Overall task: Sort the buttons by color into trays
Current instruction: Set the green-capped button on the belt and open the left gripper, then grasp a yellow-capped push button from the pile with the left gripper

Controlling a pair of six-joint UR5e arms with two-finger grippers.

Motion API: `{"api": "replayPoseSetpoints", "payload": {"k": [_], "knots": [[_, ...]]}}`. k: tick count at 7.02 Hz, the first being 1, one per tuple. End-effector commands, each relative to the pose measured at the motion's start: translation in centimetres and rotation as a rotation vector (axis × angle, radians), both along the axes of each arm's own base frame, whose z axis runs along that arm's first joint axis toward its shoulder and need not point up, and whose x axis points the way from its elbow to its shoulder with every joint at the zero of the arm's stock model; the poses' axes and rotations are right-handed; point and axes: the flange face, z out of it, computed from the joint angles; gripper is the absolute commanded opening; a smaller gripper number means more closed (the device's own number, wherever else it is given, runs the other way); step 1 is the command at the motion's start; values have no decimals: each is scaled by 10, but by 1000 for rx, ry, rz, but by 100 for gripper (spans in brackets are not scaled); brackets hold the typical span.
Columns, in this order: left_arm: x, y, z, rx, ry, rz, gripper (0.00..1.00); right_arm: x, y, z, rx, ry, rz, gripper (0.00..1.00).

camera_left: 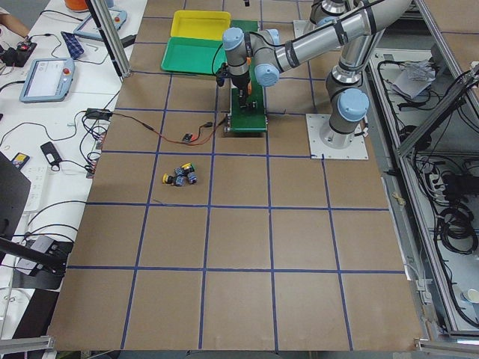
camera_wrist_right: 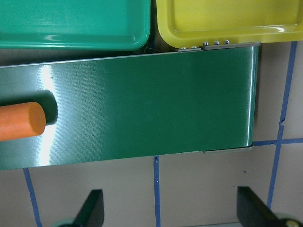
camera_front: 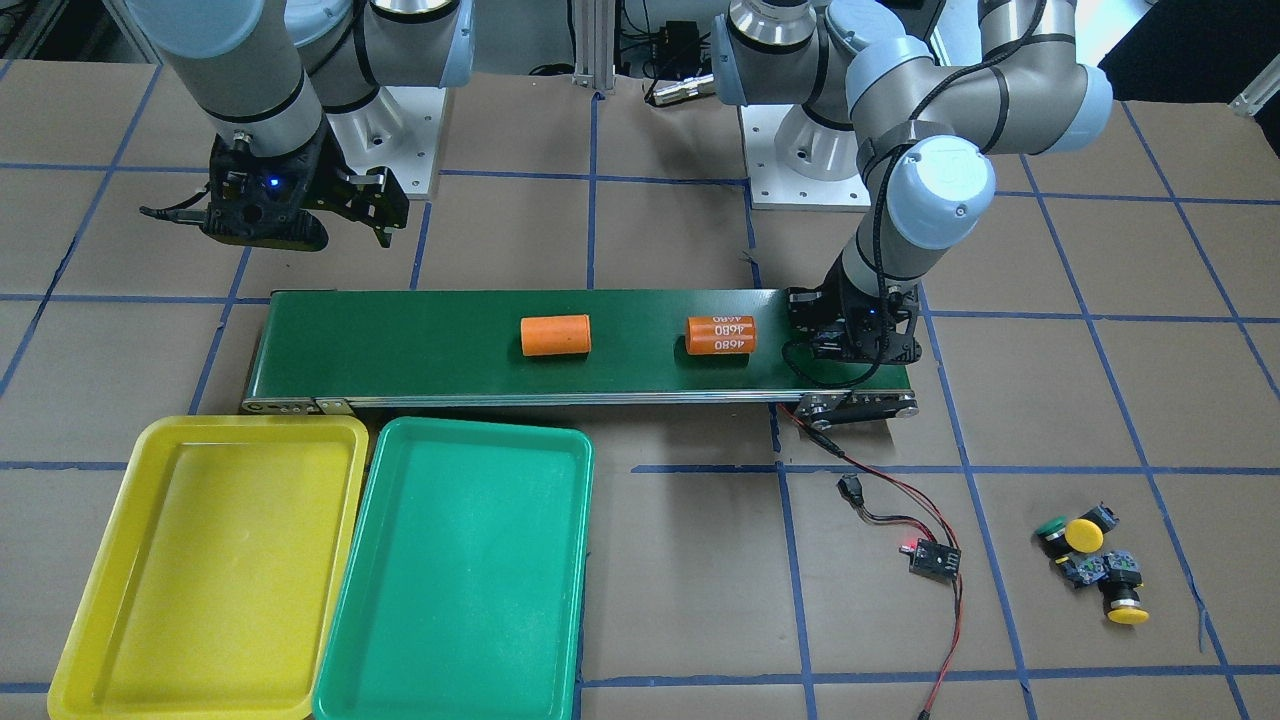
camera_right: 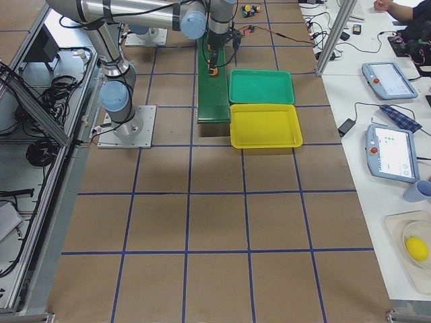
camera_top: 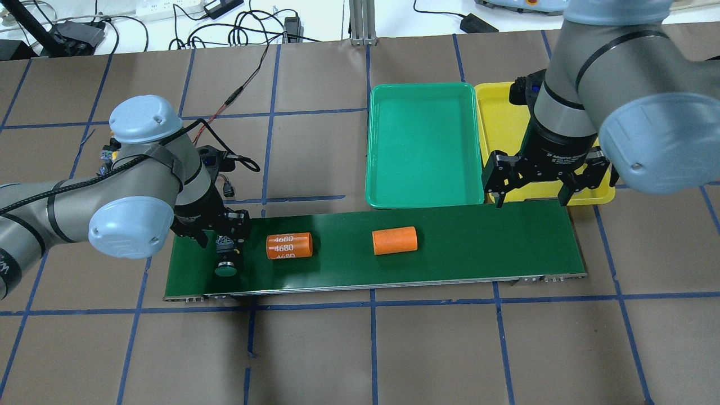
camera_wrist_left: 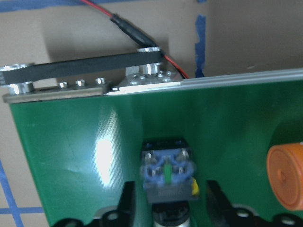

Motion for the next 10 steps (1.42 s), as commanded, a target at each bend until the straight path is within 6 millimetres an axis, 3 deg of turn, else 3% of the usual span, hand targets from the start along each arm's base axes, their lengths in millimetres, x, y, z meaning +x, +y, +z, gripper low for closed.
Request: {"api": "replayPoseSetpoints", "payload": {"k": [1, 2, 3, 4, 5, 7, 10], "knots": [[18, -47, 48, -53, 0, -38, 100, 1, -1, 2, -9, -9, -1, 100], [59, -79, 73, -57, 11, -77, 100, 2, -1, 6, -13, -11, -8, 100], [115, -112, 78, -59, -16, -157, 100, 3, -1, 5, -11, -6, -41, 100], [179, -133, 64, -47, -1, -284, 100, 4, -1, 6, -14, -4, -49, 100], [231, -153, 43, -93, -15, -387, 100, 4, -1, 6, -13, -5, -57, 100], [301, -160, -15, -81, 15, -515, 100, 4, 0, -1, -3, -3, -67, 100], [338, -168, -54, -113, 27, -766, 99, 4, 0, 1, -5, -6, -68, 100]]}}
